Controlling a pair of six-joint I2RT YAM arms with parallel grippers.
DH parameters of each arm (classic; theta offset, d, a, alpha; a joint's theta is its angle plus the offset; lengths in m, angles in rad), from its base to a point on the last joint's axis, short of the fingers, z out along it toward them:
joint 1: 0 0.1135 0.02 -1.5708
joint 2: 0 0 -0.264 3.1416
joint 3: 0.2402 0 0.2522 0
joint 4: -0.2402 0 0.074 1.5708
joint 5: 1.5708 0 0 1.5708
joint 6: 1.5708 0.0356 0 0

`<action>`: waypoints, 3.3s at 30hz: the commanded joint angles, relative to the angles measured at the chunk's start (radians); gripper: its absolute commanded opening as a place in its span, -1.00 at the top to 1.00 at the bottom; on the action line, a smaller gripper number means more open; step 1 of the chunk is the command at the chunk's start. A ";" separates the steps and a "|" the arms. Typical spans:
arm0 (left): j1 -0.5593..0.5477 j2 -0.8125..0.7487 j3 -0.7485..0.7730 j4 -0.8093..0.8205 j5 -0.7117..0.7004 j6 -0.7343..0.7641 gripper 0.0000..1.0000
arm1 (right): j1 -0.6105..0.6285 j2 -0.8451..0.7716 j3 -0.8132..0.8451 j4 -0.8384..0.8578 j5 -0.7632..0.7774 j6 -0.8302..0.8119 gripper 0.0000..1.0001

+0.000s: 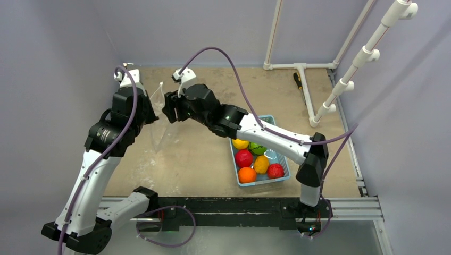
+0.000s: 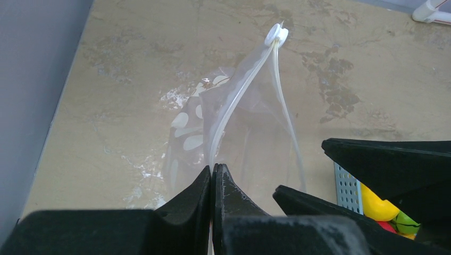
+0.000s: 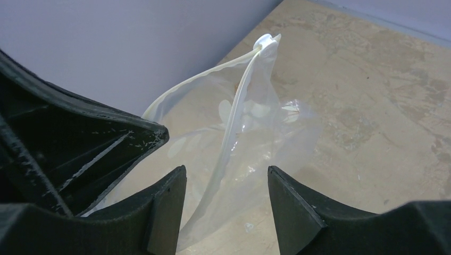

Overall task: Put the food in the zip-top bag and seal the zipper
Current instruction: Open the zipper of the food storage bag at the center of the board, then pick up the fake fruit from the bin.

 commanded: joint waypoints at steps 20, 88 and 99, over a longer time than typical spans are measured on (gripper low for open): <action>-0.004 0.056 -0.093 0.040 -0.069 0.056 1.00 | -0.007 0.043 -0.195 0.058 0.136 0.058 1.00; -0.212 -0.035 -0.508 0.356 -0.119 0.035 1.00 | -0.191 -0.571 -0.840 -0.205 0.225 0.454 -0.69; -0.211 -0.062 -0.522 0.372 -0.080 0.040 1.00 | -0.233 -0.488 -0.865 -0.185 0.226 0.480 -0.82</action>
